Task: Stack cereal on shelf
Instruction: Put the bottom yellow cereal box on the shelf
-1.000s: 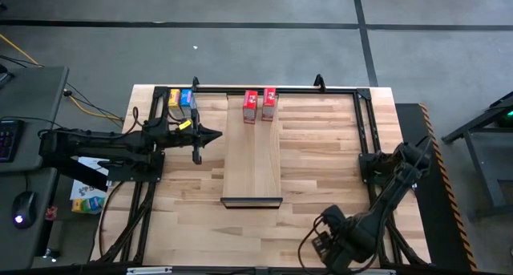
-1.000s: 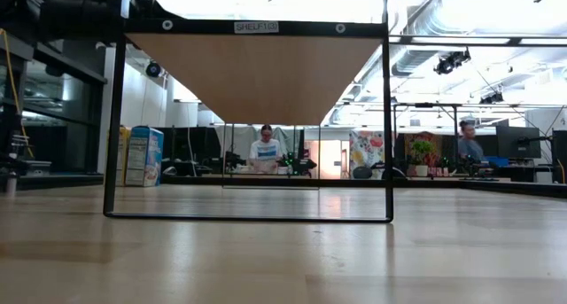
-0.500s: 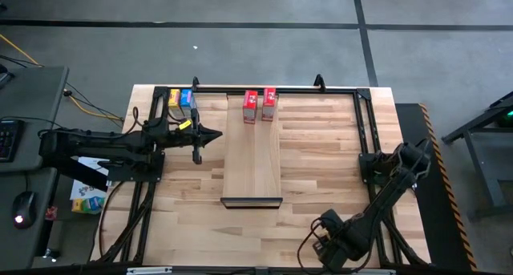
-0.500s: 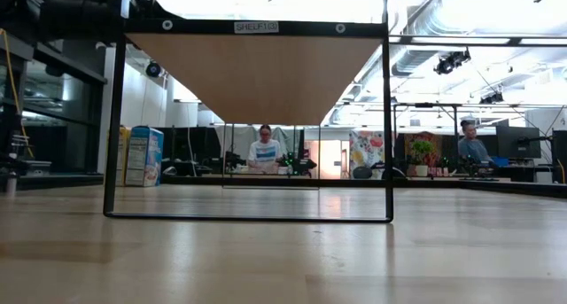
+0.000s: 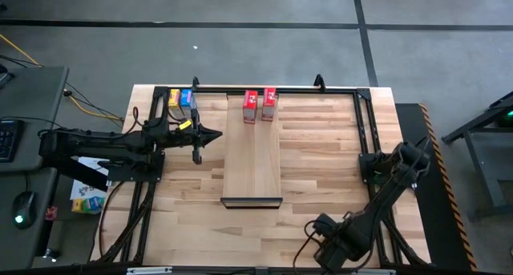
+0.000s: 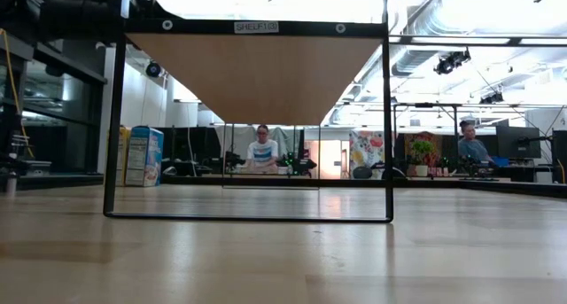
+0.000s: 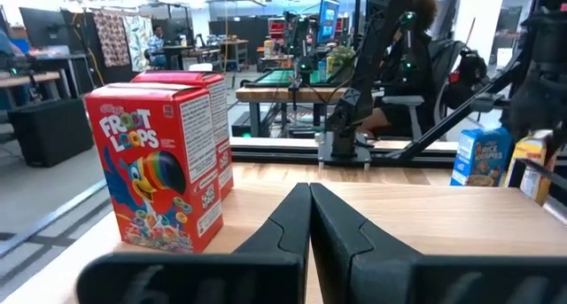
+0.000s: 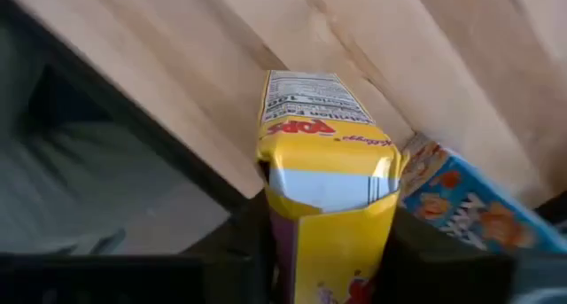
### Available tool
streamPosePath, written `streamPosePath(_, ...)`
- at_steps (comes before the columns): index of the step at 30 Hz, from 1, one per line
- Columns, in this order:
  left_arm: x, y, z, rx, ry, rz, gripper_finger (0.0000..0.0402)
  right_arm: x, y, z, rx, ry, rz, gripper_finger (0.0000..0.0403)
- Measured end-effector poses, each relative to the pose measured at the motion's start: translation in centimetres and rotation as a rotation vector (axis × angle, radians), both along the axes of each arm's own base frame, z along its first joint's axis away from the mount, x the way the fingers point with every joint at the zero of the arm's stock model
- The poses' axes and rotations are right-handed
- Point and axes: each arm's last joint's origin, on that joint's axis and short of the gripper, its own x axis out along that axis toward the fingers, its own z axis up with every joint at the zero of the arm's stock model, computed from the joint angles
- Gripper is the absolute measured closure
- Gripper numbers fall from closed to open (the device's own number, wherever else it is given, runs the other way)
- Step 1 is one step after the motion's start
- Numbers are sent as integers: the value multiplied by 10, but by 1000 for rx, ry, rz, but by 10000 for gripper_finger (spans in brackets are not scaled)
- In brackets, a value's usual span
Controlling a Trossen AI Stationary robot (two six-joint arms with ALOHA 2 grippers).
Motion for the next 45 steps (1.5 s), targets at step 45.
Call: streamPosePath(45,0,0,-5,-38,50,-23,401,152,-268,129,-380,-305,300,320)
